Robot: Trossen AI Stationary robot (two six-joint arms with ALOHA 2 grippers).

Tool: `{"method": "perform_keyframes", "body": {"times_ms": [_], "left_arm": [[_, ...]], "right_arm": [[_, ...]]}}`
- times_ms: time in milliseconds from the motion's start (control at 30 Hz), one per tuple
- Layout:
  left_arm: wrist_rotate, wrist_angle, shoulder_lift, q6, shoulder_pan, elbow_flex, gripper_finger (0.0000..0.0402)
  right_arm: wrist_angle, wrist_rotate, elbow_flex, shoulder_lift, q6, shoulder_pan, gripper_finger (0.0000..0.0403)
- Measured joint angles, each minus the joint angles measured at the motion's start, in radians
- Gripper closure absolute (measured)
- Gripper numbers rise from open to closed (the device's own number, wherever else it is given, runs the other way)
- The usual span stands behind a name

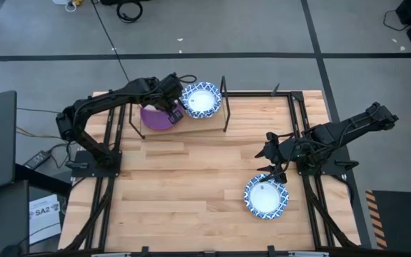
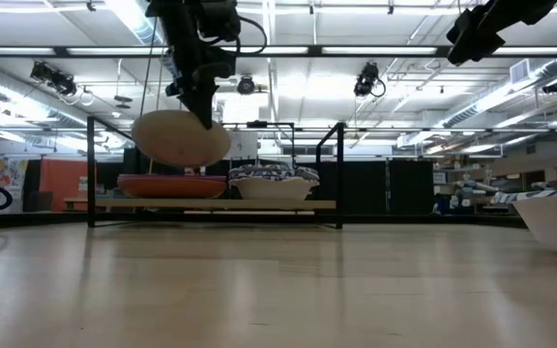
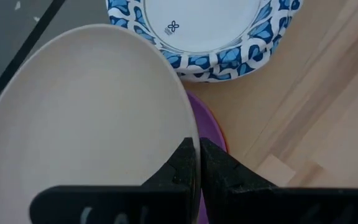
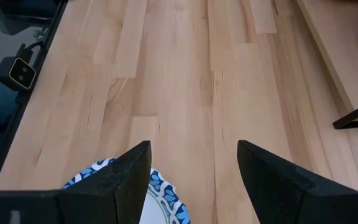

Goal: Place and stack plates onto a shelf
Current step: Stack the gray plate on top of the violet plate on the shelf

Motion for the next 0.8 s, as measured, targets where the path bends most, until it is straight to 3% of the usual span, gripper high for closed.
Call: {"method": "perform_keyframes", "body": {"times_ms": [500,800], "left_arm": [[-0.022,-0.001,0.000,-0.087,-0.013,0.000,0.0385],[-0.031,-0.009,0.075,-0.111,-0.034,0.000,0.0385]], "right_arm": [[0.000,0.000,0.000,0.000,-0.002,0.000,0.0158],[0.008,0.000,0.000,0.000,-0.002,0.000,0.0158]]}}
